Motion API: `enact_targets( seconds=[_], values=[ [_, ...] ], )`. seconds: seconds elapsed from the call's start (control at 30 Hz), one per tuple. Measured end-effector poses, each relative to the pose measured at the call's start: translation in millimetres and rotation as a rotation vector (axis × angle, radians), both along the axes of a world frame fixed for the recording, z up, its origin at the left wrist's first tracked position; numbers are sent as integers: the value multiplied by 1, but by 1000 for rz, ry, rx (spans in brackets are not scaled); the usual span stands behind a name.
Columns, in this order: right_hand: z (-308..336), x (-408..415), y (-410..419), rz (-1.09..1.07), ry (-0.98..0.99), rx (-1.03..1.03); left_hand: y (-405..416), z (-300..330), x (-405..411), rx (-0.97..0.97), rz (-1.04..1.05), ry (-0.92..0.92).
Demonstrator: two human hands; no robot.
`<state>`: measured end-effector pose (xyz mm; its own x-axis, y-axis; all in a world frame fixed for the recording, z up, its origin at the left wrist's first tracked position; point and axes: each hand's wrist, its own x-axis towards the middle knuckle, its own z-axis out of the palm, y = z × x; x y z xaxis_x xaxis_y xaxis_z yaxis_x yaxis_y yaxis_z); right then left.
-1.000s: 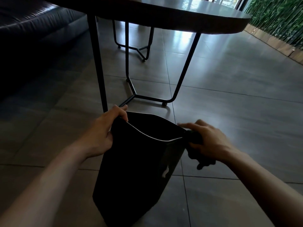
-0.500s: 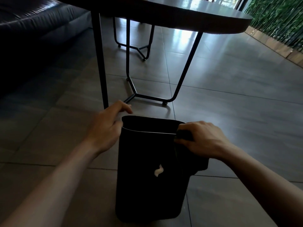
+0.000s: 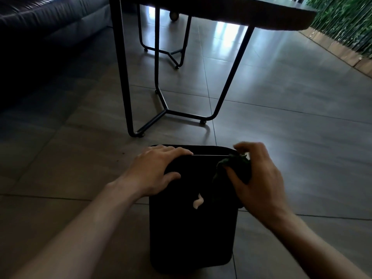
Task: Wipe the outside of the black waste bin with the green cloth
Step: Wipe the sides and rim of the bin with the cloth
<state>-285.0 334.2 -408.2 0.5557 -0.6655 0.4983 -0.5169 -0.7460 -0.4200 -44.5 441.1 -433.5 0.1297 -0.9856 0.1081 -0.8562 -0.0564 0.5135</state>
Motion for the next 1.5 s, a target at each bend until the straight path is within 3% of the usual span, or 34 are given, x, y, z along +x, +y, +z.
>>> enact_targets(
  seconds=[0.07, 0.13, 0.3, 0.4, 0.5, 0.57, 0.67, 0.77, 0.87, 1.07, 1.17, 1.3, 1.37, 1.5],
  values=[
    [-19, -1, 24, 26, -155, -72, -2, -1, 0, -6, 20, -1],
    [-48, 6, 45, 103, -172, -132, -4, -2, 0, 7, 46, -8],
    [-137, 16, 83, 168, 295, -363, -6, -4, -2, 36, 94, 78],
    [-173, -3, 97, 372, 448, -478, -5, -4, 0, 45, 53, 71],
    [-169, -18, 80, 534, 575, -619, -7, -4, -2, 37, 15, 72],
    [-145, -7, 53, 416, 407, -580, -10, -4, -2, 32, 27, 83],
    [-95, 27, 12, 82, 79, -358, -14, -3, 1, 49, 37, 72],
    [-70, 49, -6, -59, -52, -258, -16, -2, 2, 68, 62, 69],
    [-101, 43, 20, -7, 65, -285, -18, -1, 1, 58, 82, 62],
    [-174, -14, 74, 505, 564, -496, -21, -2, 0, 76, 96, 51],
    [-154, -5, 53, 502, 463, -537, -21, -1, 1, 77, 104, 64],
    [-89, 44, 0, -12, 18, -224, -19, -1, 1, 96, 78, 76],
    [-72, 60, -10, -173, -94, -118, -19, 0, 1, 107, 87, 85],
    [-113, 44, 36, -18, 116, -230, -15, -6, 2, 170, 113, 77]
  ],
)
